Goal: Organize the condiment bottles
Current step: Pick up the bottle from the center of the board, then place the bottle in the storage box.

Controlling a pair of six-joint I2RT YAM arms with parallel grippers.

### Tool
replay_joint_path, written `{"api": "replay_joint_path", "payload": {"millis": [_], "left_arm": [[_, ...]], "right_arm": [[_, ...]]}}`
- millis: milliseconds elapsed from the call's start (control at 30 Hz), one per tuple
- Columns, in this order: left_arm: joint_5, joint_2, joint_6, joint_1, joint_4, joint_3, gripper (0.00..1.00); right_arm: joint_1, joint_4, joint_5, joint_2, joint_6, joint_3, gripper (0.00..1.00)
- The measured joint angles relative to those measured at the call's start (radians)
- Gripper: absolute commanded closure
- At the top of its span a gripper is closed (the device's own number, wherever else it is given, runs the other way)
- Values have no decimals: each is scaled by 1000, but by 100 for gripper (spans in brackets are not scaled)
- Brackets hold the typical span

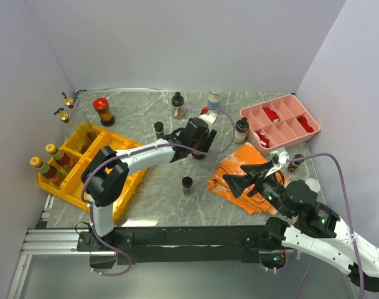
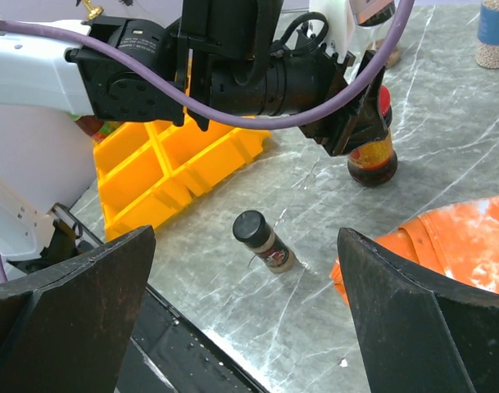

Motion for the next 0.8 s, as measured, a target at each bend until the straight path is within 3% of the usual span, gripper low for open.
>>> {"api": "replay_joint_path", "payload": {"millis": [267, 633, 800], "left_arm": [[-51, -70, -6, 0, -90, -17, 99], [-229, -294, 10, 8, -176, 24, 99], [-280, -378, 7, 100, -182, 42, 99]], "right_arm": [[0, 0, -10, -6, 3, 0, 0], [0, 0, -30, -13, 8, 0, 0], [0, 0, -35, -20, 8, 0, 0]]}}
